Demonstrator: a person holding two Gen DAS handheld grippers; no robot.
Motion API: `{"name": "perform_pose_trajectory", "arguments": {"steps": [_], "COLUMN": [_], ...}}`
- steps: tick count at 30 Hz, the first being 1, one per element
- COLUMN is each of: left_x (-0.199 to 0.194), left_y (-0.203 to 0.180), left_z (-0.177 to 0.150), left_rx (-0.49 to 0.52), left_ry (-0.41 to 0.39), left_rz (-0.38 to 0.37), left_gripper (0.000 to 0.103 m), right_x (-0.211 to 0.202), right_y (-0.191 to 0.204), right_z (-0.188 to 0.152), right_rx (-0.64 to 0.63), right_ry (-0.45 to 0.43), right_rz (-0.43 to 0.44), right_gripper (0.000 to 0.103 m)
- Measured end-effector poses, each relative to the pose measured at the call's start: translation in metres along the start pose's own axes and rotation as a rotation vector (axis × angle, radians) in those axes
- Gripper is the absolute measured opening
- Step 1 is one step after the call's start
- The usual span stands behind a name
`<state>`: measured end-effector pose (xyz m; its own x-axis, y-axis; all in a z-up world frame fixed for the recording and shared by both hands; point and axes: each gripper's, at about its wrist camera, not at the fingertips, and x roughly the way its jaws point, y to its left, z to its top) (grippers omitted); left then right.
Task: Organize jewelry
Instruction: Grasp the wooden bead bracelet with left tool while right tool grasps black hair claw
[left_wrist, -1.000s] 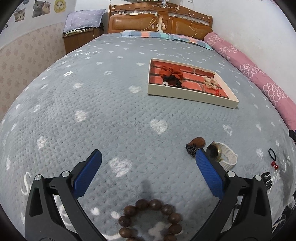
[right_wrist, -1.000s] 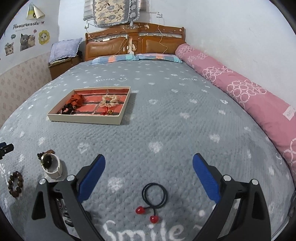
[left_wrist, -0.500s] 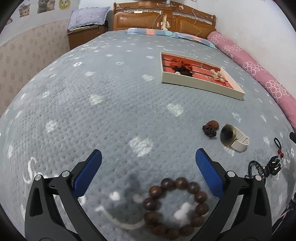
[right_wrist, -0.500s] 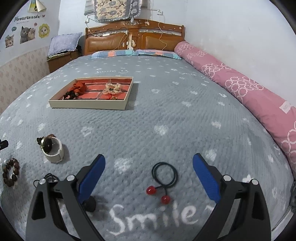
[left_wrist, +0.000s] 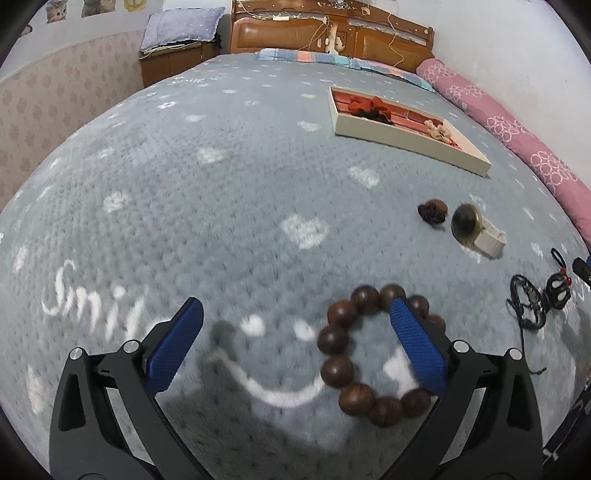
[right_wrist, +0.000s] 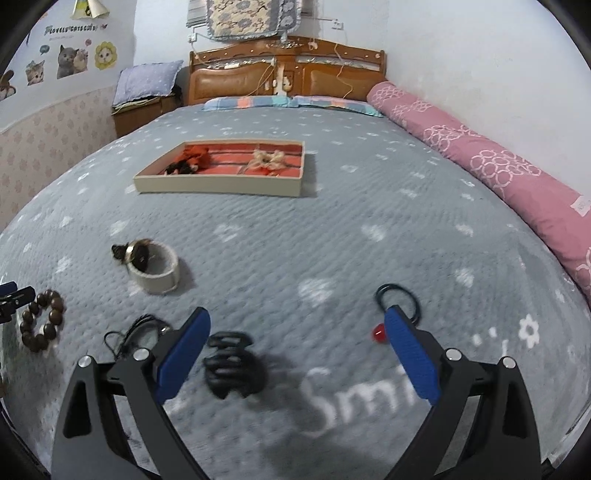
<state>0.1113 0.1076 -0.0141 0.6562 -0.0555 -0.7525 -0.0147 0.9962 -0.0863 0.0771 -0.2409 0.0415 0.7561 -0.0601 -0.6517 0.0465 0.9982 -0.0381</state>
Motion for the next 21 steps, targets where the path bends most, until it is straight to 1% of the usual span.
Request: {"name": "perform_pose_trajectory", "arguments": {"steps": [3, 6, 10, 12, 15, 17, 18, 20, 21], "left_x": [0.003, 0.005, 0.008, 0.01, 0.012, 0.015, 0.015, 0.016, 0.016], "left_y": [-0.005, -0.011, -0.015, -0.015, -0.016, -0.017, -0.017, -0.016, -0.015], "left_z": [-0.008, -0.014, -0.016, -0.016, -0.016, -0.015, -0.014, -0.013, -0.012], "left_rx": [0.012, 0.044, 0.065, 0.062, 0.064, 0.072, 0.072, 0.065, 0.064], "left_ry": [0.012, 0.012, 0.017, 0.02, 0.023, 0.026, 0.027, 0.027, 0.026], "left_rz": [-0.01, 0.006, 0.018, 0.019, 0.024, 0.023, 0.023, 0.015, 0.012], "left_gripper": [0.097, 0.097, 0.096, 0.095, 0.092, 0.089, 0.087, 0.085, 0.081], "right_x": [0.003, 0.009, 0.018, 0.022, 0.028, 0.032, 0.032, 0.034, 0.035], "right_y": [0.012, 0.017, 0.018, 0.016, 0.016, 0.017, 0.017, 0.019, 0.02], "right_z": [-0.007, -0.014, -0.021, -0.024, -0.027, -0.029, -0.029, -0.03, -0.03], "right_rx": [-0.026, -0.045, -0.051, -0.043, -0.036, -0.037, -0.036, -0.034, -0.035], "right_ry": [0.012, 0.027, 0.05, 0.058, 0.069, 0.076, 0.078, 0.084, 0.083], "right_rz": [-0.005, -0.022, -0.031, -0.024, -0.007, 0.002, 0.008, 0.027, 0.035], "right_gripper": [0.093, 0.093, 0.092, 0.089, 0.082, 0.074, 0.072, 0.062, 0.059]}}
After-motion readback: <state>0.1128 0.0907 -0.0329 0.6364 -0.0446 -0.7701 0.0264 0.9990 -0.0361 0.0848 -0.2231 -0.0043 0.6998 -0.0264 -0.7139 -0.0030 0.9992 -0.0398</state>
